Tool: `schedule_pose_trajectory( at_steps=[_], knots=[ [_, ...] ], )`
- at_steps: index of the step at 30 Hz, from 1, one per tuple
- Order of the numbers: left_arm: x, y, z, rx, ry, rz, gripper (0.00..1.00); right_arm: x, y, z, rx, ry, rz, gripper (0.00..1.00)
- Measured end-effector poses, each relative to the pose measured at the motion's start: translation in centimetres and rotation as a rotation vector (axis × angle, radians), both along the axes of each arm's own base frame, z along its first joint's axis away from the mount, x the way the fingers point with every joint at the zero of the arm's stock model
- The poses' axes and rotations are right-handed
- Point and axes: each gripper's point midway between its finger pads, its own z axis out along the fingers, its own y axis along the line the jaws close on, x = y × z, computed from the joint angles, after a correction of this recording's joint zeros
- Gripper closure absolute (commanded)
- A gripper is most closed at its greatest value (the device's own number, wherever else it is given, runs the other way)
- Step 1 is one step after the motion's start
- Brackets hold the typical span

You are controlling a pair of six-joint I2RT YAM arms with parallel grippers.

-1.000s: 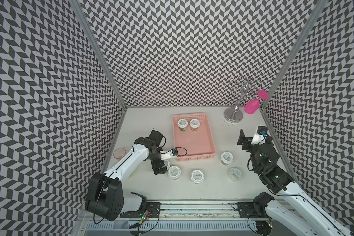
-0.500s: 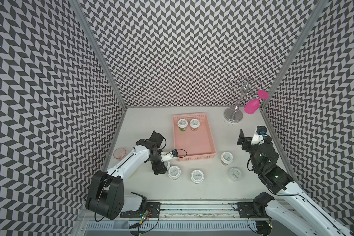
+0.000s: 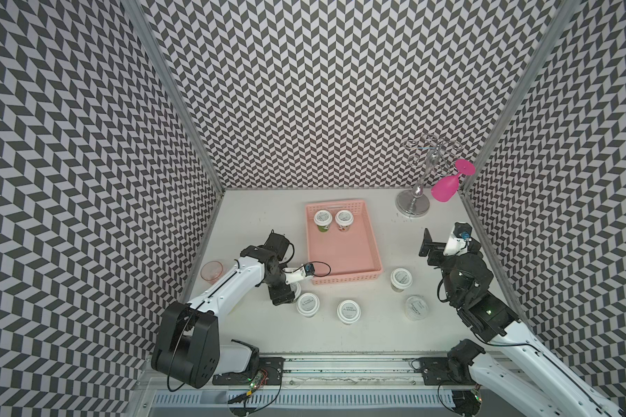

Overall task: Put the yogurt in the basket
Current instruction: Pick up the yogurt from the center of the board, then place the yogurt in the basket.

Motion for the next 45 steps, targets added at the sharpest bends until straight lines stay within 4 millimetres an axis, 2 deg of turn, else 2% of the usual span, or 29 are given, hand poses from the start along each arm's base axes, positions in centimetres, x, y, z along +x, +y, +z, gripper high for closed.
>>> schedule_pose_trajectory(
  at_steps=[7,10,23,28,33,37,45],
  knots=[
    [0.2,0.2,0.1,0.013,-0.006,0.001,0.28,0.0,0.0,0.0,0.000,0.000,0.000,0.01],
    [0.6,0.2,0.8,0.017,-0.019,0.002,0.29,0.0,0.0,0.0,0.000,0.000,0.000,0.01],
    [5.4,-1.5,7.8,-0.038,-0.176,0.001,0.29,0.0,0.0,0.0,0.001,-0.001,0.000,0.01],
    [8.0,-2.5,10.9,-0.071,-0.247,0.000,0.30,0.0,0.0,0.0,0.001,-0.001,0.000,0.00],
    [10.3,-3.7,13.0,-0.105,-0.290,-0.004,0.30,-0.1,0.0,0.1,0.002,-0.004,0.000,0.00],
    [11.9,-5.2,13.5,-0.129,-0.290,-0.023,0.30,-0.1,0.0,0.1,0.002,-0.003,0.001,0.00],
    [15.5,-9.6,12.2,-0.163,-0.238,-0.071,0.31,-0.1,-0.1,0.1,0.004,-0.005,0.000,0.00]
  ],
)
